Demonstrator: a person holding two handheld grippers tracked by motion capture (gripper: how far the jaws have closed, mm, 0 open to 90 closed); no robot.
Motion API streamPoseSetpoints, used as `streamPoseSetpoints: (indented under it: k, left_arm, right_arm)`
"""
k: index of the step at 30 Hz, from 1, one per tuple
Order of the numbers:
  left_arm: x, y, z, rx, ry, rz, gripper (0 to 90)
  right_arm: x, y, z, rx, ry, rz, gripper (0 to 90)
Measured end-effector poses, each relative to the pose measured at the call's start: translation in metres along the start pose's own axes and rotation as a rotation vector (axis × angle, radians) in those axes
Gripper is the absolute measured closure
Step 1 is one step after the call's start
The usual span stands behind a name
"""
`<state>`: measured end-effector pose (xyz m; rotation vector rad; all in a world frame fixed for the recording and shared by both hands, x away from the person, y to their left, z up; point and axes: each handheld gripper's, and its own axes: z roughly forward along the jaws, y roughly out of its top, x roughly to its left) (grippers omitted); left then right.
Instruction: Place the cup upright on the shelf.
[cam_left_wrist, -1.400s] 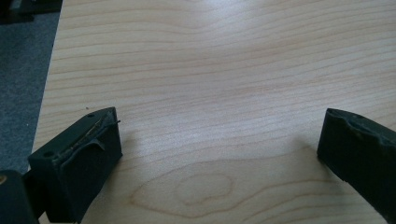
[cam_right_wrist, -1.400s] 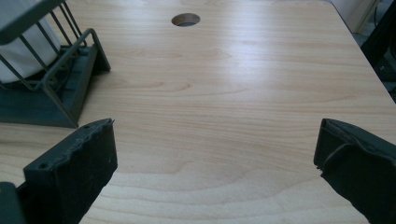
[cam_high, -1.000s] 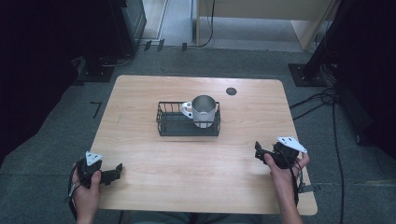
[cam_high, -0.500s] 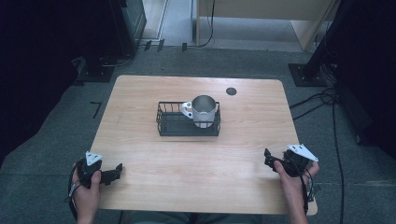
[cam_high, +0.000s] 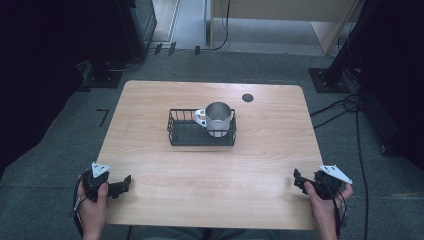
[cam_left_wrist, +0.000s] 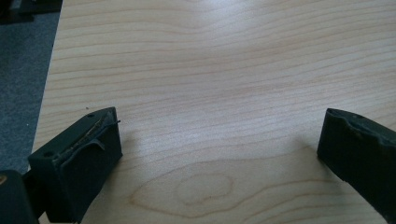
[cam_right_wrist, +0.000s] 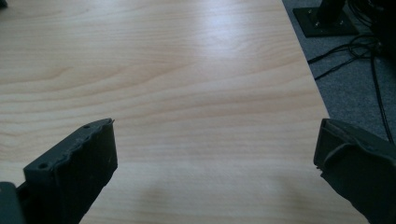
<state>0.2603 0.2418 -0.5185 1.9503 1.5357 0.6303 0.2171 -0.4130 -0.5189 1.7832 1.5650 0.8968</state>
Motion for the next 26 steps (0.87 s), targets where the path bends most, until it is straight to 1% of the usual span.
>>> streamPoseSetpoints:
  k: [2, 3, 4, 6, 7, 9, 10, 12, 13, 15, 17, 18, 26]
  left_arm:
    - [0.0, 0.0, 0.0, 0.0, 0.0, 0.0, 0.0]
    - [0.0, 0.0, 0.0, 0.0, 0.0, 0.001, 0.0]
    - [0.0, 0.0, 0.0, 0.0, 0.0, 0.0, 0.0]
    - [0.0, 0.0, 0.0, 0.0, 0.0, 0.0, 0.0]
    - [0.0, 0.0, 0.0, 0.0, 0.0, 0.0, 0.0]
    - [0.0, 0.0, 0.0, 0.0, 0.0, 0.0, 0.0]
    - [0.0, 0.0, 0.0, 0.0, 0.0, 0.0, 0.0]
    - [0.0, 0.0, 0.0, 0.0, 0.0, 0.0, 0.0]
    - [0.0, 0.0, 0.0, 0.0, 0.0, 0.0, 0.0]
    - [0.0, 0.0, 0.0, 0.0, 0.001, 0.001, 0.0]
    - [0.0, 0.0, 0.0, 0.0, 0.001, 0.001, 0.0]
    - [0.0, 0.0, 0.0, 0.0, 0.001, 0.001, 0.0]
    - [0.0, 0.0, 0.0, 0.0, 0.001, 0.001, 0.0]
  right_arm:
    - [-0.005, -0.004, -0.001, 0.009, -0.009, -0.001, 0.0]
    - [-0.01, -0.007, -0.002, 0.017, -0.015, -0.002, 0.0]
    - [-0.01, -0.007, -0.002, 0.017, -0.015, -0.002, 0.0]
    - [-0.014, -0.009, -0.005, 0.019, -0.013, 0.008, 0.0]
    - [-0.016, -0.009, -0.006, 0.023, -0.013, 0.006, 0.0]
    - [-0.019, -0.012, -0.007, 0.039, -0.026, 0.004, 0.0]
    - [-0.02, -0.013, -0.008, 0.049, -0.015, 0.006, 0.0]
    - [-0.02, -0.013, -0.009, 0.055, -0.017, 0.002, 0.0]
    - [-0.021, -0.014, -0.008, 0.074, -0.025, -0.013, 0.0]
    - [-0.021, -0.016, -0.008, 0.113, -0.015, -0.031, 0.0]
    - [-0.021, -0.017, -0.009, 0.126, -0.019, -0.055, 0.3]
    - [-0.02, -0.018, -0.01, 0.132, -0.026, -0.075, 0.4]
    - [-0.019, -0.018, -0.01, 0.132, -0.031, -0.07, 0.3]
